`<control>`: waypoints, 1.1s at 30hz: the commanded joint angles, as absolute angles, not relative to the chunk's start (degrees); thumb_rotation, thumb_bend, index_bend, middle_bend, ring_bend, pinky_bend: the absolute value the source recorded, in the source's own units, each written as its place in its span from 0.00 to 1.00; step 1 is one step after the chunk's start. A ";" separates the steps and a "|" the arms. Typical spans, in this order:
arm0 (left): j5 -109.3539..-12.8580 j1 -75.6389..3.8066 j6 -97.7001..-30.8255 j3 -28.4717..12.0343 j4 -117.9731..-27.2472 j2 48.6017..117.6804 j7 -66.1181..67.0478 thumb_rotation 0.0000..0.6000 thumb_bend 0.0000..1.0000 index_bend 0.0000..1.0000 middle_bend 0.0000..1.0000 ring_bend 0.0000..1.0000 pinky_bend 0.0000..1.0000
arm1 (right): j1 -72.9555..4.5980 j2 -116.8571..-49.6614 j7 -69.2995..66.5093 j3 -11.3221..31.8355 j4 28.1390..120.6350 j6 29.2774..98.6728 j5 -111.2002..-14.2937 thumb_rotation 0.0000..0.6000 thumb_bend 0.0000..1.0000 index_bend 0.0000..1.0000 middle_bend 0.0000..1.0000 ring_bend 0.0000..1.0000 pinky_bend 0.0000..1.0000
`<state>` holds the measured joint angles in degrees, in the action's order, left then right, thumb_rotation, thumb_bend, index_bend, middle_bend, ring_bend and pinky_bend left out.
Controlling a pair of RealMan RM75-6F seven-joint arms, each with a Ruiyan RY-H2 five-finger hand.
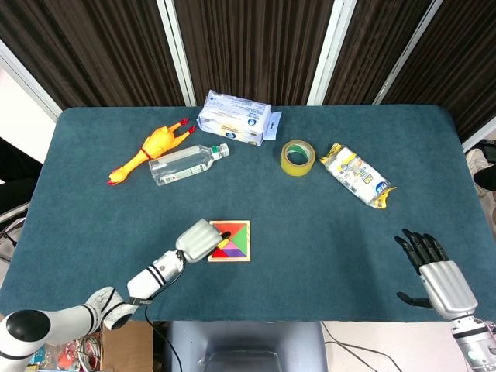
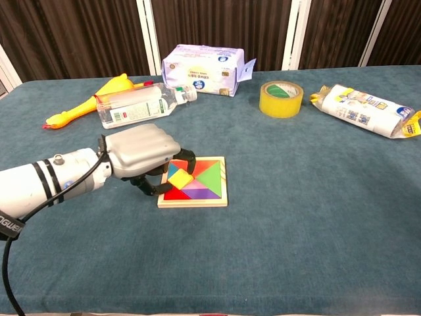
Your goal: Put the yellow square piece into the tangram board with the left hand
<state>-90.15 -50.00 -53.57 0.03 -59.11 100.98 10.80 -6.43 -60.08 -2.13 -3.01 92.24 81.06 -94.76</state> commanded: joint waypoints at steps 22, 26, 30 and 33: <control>-89.91 -49.76 -53.07 -0.11 -57.94 101.55 10.51 1.00 0.38 0.40 1.00 1.00 1.00 | -6.50 -59.94 -2.28 -3.04 92.25 80.94 -94.78 1.00 0.15 0.00 0.00 0.00 0.00; -89.85 -49.63 -53.01 -0.06 -58.32 101.02 10.57 1.00 0.38 0.40 1.00 1.00 1.00 | -6.51 -59.92 -2.30 -3.01 92.26 80.94 -94.74 1.00 0.15 0.00 0.00 0.00 0.00; -89.61 -49.54 -52.65 -0.03 -58.76 100.77 10.71 1.00 0.38 0.41 1.00 1.00 1.00 | -6.53 -59.92 -2.37 -2.98 92.30 80.93 -94.72 1.00 0.15 0.00 0.00 0.00 0.00; -89.71 -49.62 -52.57 -0.02 -58.71 101.05 10.80 1.00 0.38 0.41 1.00 1.00 1.00 | -6.46 -59.86 -2.43 -3.03 92.33 81.10 -94.84 1.00 0.15 0.00 0.00 0.00 0.00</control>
<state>-89.67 -49.59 -52.57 -0.02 -58.74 101.01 10.79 -6.46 -59.86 -2.43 -3.03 92.33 81.11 -94.84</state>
